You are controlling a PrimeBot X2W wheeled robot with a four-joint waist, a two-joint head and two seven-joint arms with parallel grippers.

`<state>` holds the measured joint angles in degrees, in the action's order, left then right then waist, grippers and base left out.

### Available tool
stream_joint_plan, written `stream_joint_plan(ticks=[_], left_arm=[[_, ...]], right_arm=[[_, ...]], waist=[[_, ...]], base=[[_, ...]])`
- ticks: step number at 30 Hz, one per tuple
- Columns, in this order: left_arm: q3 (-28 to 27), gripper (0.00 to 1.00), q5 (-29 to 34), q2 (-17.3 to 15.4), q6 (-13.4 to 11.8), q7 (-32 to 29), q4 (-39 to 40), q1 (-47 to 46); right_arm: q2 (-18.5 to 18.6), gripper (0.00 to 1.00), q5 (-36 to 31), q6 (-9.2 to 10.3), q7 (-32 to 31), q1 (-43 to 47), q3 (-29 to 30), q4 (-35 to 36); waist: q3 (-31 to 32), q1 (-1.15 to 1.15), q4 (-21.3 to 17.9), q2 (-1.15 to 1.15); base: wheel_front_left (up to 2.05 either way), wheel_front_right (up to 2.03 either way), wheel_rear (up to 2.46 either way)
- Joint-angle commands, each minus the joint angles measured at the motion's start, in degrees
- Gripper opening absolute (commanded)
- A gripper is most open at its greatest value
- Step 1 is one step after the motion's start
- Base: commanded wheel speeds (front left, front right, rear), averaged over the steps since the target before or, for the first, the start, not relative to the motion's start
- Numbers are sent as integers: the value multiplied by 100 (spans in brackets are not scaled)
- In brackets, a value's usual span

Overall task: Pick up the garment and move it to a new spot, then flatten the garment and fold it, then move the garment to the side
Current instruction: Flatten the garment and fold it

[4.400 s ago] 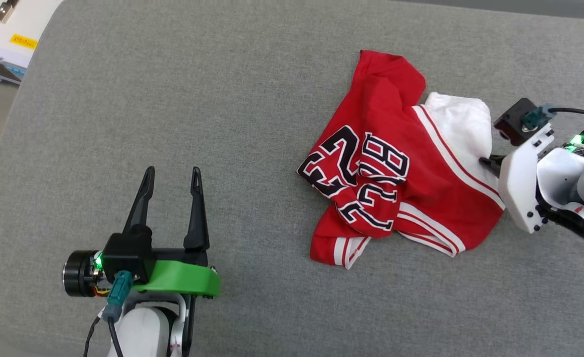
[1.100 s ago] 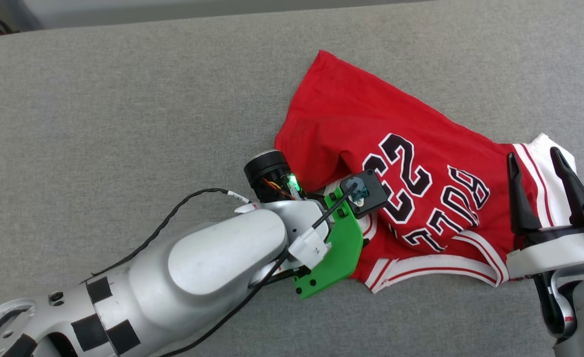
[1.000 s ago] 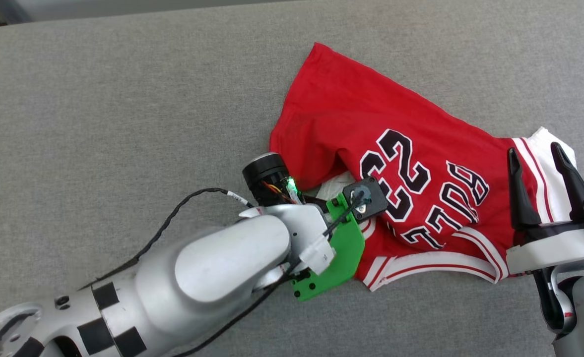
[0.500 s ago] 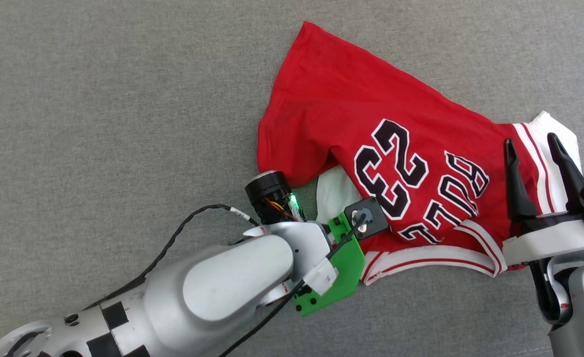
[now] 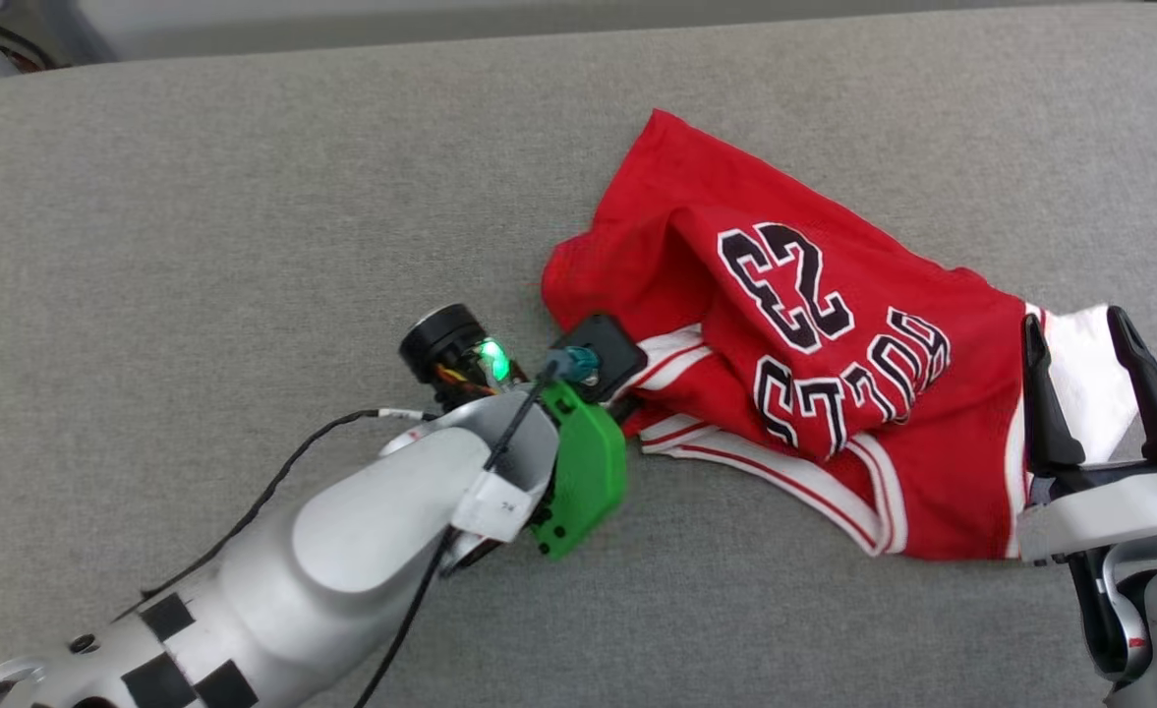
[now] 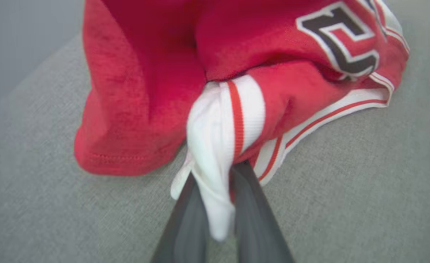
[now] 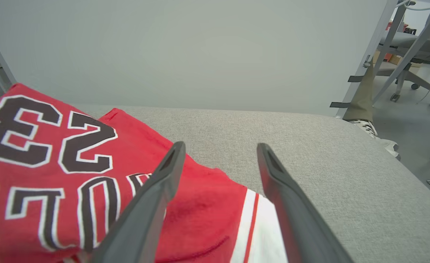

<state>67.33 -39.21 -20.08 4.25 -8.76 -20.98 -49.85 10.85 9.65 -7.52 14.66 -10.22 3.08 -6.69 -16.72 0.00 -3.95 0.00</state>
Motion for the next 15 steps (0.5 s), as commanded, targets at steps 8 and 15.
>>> stream_joint_plan(ticks=[8, 15], left_arm=[[-492, 0, -360, -1001, -743, 380, 611, 842], [-955, 0, -873, -1769, -1381, 623, 960, 1719]], right_arm=[[-72, 100, -75, 3, 33, 299, 69, -42], [-117, 100, -95, 3, 33, 433, 83, -74]], waist=[[596, 0, 567, 0], [716, 0, 648, 0]], base=[[0, 0, 0], [0, 0, 0]])
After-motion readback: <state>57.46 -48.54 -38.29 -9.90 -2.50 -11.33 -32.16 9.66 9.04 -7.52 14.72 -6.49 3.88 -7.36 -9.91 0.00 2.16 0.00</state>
